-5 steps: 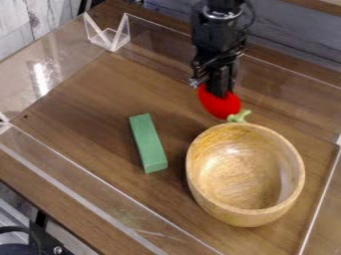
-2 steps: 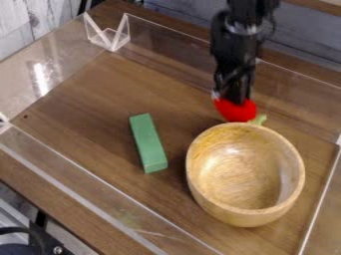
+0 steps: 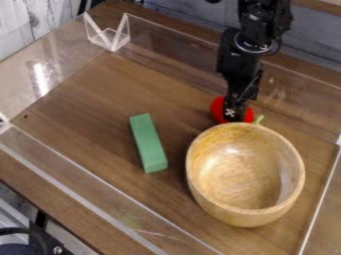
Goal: Move the red object to the right side of the table
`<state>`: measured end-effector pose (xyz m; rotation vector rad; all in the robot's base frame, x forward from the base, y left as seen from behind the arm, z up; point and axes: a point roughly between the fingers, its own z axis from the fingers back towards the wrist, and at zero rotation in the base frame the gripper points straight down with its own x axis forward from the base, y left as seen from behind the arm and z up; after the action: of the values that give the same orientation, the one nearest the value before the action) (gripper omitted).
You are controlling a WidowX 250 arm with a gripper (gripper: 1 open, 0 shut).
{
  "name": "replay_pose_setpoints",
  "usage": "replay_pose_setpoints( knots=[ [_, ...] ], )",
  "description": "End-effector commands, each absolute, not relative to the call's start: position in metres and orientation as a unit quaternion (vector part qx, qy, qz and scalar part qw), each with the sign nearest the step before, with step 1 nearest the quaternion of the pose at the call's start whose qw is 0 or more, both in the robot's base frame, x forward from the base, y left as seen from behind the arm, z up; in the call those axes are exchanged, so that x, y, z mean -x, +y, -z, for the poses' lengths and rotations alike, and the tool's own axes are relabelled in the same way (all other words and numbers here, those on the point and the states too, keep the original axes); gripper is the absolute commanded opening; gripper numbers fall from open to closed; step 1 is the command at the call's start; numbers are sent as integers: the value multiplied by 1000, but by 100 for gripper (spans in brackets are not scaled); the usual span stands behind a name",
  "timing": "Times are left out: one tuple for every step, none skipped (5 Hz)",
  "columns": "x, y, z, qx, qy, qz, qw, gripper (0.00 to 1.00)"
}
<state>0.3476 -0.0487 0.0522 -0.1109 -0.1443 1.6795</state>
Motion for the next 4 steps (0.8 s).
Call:
replay_pose_setpoints(
  knots=[
    [-357, -41, -86, 73, -63, -737, 669, 100],
    [-351, -41, -108, 79, -52, -750, 654, 100],
    [-346, -32, -136, 87, -45, -778, 621, 100],
    [-341, 5, -154, 90, -34, -797, 596, 0]
  ],
)
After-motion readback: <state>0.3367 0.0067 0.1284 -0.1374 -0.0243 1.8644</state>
